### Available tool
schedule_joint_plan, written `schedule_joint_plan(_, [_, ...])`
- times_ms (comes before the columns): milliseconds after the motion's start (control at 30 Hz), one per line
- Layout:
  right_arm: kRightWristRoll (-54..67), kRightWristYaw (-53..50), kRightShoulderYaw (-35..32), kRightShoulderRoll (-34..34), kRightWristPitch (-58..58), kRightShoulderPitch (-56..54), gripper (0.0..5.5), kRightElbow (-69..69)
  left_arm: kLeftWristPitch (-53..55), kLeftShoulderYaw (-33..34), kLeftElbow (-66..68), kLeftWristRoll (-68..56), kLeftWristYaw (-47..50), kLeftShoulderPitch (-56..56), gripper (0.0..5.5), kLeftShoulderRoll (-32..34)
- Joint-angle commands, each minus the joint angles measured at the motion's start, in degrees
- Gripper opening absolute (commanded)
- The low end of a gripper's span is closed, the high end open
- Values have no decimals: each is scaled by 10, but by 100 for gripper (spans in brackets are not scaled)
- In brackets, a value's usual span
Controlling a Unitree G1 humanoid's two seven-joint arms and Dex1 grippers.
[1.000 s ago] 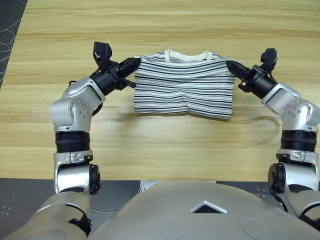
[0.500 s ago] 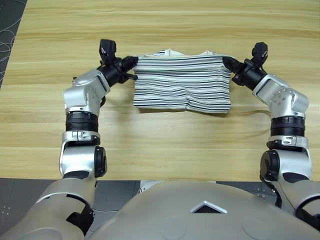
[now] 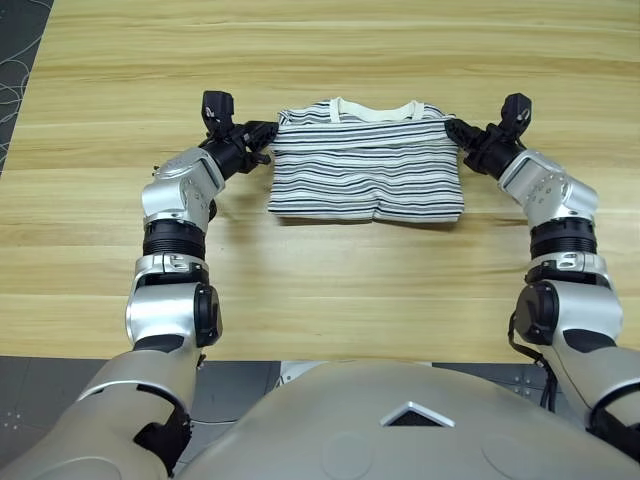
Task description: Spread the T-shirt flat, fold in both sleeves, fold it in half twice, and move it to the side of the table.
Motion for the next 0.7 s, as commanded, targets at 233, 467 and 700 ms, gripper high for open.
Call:
schedule_joint_plan(233, [-13, -9, -56, 5, -149, -21, 431, -2, -127, 107, 41, -27, 65, -52, 140, -2])
schedule_joint_plan(467, [-87, 20, 66, 39, -222, 63, 449, -242, -100, -16, -202, -18, -60, 58, 140, -30])
schedule_joint_plan(700, [-104, 49, 184, 41, -112, 191, 449, -382, -28, -168, -421, -18, -164, 250, 140, -9])
